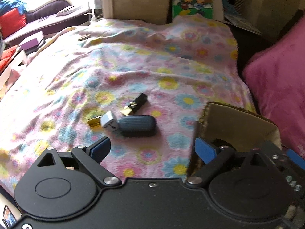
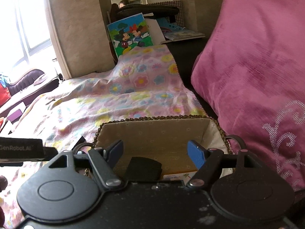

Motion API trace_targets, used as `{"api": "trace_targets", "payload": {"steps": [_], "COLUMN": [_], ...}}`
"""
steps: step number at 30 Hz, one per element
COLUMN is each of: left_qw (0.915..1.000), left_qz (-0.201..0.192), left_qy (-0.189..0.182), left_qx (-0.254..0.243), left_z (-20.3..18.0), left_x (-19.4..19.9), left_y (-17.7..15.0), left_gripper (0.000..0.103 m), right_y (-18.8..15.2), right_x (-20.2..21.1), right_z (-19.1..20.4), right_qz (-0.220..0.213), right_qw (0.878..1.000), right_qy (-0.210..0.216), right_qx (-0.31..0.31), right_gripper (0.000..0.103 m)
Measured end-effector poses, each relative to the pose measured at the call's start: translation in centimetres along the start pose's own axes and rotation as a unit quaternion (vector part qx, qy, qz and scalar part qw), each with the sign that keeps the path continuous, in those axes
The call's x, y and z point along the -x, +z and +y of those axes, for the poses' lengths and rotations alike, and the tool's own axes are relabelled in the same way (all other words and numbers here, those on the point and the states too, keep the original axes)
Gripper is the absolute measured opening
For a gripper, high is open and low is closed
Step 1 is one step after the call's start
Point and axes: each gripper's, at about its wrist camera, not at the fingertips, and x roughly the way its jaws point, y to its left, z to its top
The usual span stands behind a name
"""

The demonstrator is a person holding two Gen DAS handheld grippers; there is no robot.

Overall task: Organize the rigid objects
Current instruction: 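Move both tools back from the basket toward the remaining items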

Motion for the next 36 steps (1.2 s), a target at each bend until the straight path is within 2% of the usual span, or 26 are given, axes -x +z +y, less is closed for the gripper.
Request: {"api": "trace_targets", "payload": {"steps": [9, 14, 19, 25, 32, 36], "left_qw": [0.9995, 0.9992, 0.9983, 0.9954, 0.9885, 0.9826], "left_qz": [0.011, 0.016, 0.019, 0.031, 0.049, 0.057], "left_qy": [0.008, 0.013, 0.027, 0.05, 0.081, 0.112], "left_qx": [0.027, 0.035, 0.047, 0.076, 0.118, 0.137], "left_z": [2.9, 3.7, 5.4, 8.4, 12.1, 14.1], "left_x": [-1.0, -1.7, -2.4, -3.9, -6.5, -8.4], "left_y": [-0.2, -0.2, 0.0, 0.6, 1.6, 2.2], "left_gripper": [0.092, 0.092, 0.092, 0.092, 0.092, 0.092], "right_y": [0.4, 0.2, 0.0, -0.7, -1.4, -1.8], "right_x": [1.0, 0.8, 0.3, -0.5, -2.1, -3.2], "right_z": [-1.3, -0.5, 1.5, 5.5, 11.4, 14.8], "right_qz": [-0.01, -0.006, -0.001, 0.013, 0.029, 0.034], "right_qw": [1.0, 1.0, 1.0, 0.998, 0.991, 0.986], "right_qy": [-0.026, -0.021, 0.003, 0.053, 0.108, 0.127], "right_qx": [-0.003, 0.005, 0.02, 0.042, 0.079, 0.102], "right_gripper": [0.074, 0.074, 0.074, 0.074, 0.074, 0.074]}}
